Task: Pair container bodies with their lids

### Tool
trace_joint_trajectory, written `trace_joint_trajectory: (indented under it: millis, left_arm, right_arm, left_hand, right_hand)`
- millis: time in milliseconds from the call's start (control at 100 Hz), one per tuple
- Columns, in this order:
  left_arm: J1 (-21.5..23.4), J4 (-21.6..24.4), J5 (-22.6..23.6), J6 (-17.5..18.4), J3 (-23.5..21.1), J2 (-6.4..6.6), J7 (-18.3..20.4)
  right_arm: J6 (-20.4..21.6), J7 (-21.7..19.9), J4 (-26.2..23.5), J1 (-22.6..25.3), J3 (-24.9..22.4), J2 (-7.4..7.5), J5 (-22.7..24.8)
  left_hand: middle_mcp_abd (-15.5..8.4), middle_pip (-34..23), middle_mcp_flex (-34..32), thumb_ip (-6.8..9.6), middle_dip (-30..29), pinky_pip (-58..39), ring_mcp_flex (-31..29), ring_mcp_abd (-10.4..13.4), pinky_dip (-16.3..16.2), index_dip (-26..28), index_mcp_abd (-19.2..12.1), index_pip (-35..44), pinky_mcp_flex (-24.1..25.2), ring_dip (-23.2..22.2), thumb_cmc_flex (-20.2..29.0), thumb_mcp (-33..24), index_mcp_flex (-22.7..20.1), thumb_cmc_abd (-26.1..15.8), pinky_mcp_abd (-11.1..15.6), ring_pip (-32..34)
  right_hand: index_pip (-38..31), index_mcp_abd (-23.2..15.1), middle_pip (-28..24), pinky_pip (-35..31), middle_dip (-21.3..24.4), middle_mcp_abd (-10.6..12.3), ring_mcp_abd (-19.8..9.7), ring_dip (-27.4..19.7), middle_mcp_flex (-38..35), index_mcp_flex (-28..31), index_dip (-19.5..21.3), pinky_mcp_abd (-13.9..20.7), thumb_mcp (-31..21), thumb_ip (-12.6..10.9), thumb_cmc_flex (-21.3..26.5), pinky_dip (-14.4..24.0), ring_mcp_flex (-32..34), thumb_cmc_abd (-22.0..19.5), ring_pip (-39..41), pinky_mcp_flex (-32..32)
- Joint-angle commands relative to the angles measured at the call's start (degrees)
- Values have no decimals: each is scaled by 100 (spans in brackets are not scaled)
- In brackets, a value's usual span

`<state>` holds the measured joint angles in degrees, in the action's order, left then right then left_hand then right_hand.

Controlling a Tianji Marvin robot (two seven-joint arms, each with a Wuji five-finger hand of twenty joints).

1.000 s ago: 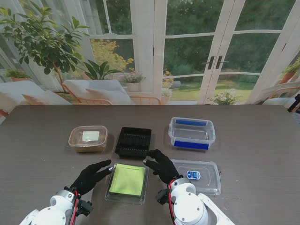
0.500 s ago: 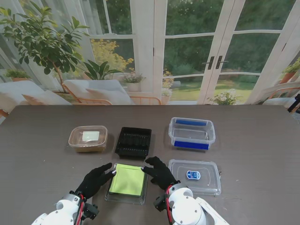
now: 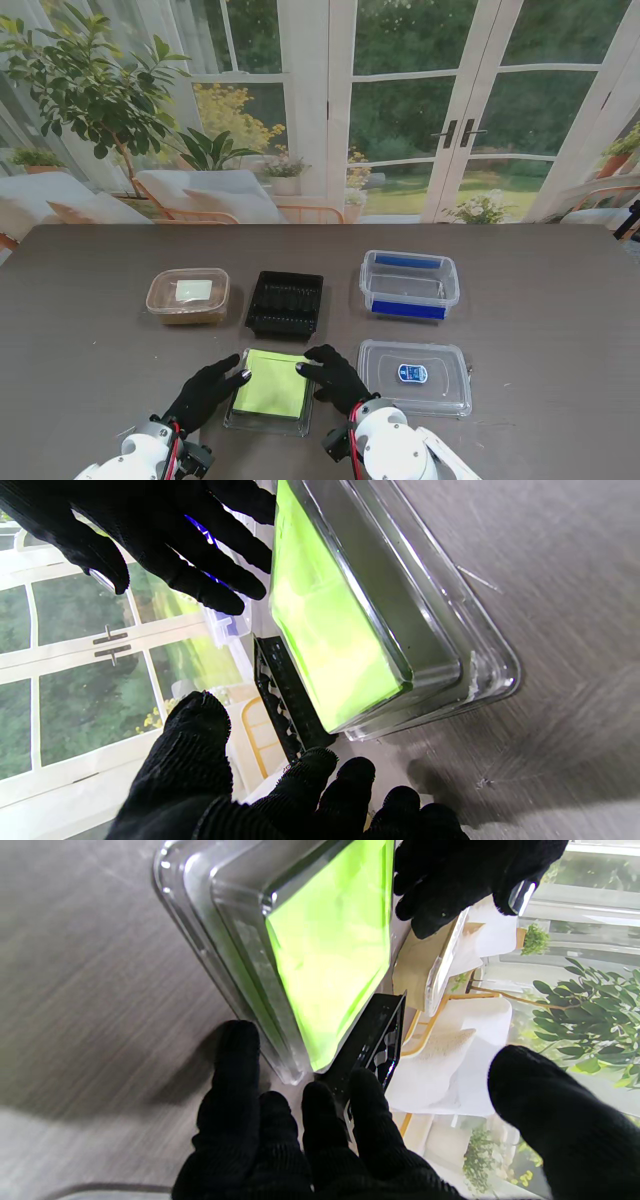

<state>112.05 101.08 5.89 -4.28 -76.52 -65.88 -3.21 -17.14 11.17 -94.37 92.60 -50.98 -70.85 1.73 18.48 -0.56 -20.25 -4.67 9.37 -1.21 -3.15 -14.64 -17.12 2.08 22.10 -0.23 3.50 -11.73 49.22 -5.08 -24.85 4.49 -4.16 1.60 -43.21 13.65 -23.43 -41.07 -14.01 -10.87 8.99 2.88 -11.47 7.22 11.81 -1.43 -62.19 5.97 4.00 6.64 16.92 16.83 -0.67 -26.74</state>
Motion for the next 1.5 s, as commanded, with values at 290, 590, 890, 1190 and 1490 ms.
trace_joint_trajectory:
  millis: [290,590,890,1190,1490]
  left_arm:
    - [184,184,-197,-140,65,-36,201]
    - [185,193,-333,-129,155,-52,174]
    - [244,207,-452,-31,217,-89,30]
    - [330,220,-598,227,281,-130,-147]
    - [467,321,-618,369,295,-146,-261]
  right_arm:
    - [-136,-207,-40,36,85,-47,-203]
    - [-158,-235,-74,41,110,-58,-340]
    - [-185,-262,-67,51,124,-60,-396]
    - [-162,-265,-50,58,165,-69,-453]
    - [-51,-279,-47,90,191,-78,-613]
  left_hand:
    - [16,75,417,238,-168,-23,254,137,83,-104,165,-71,-66,28,367,304,317,-351,-200,-167]
    - [-83,84,443,252,-180,6,260,208,162,-112,96,-63,-69,112,462,397,284,-377,-163,-205]
    - [-54,83,432,255,-188,-24,234,205,179,-108,129,-61,-88,102,562,468,255,-382,-156,-161]
    - [-187,50,206,252,-169,-201,-25,311,33,-83,146,-28,-196,1,709,510,105,-358,-103,-86]
    - [-179,51,147,246,-156,-250,-136,425,-29,-73,147,-42,-240,-55,755,545,99,-349,-21,-73]
  right_hand:
    - [3,10,13,333,120,-100,171,-137,174,-217,-97,-525,155,-137,-212,-325,-302,-92,-57,2942]
    - [-101,5,14,390,124,-75,162,-146,163,-229,-67,-521,121,-128,-170,-356,-304,-69,-49,2932]
    - [-158,-26,3,430,120,-39,147,-152,175,-240,-52,-507,88,-123,-118,-359,-327,-7,-53,2930]
    - [-157,-26,25,459,131,-37,123,-154,168,-238,-59,-486,67,-120,-100,-348,-327,13,-52,2923]
    - [-151,-35,29,529,133,5,38,-154,169,-241,-68,-414,40,-110,-51,-326,-329,36,-52,2933]
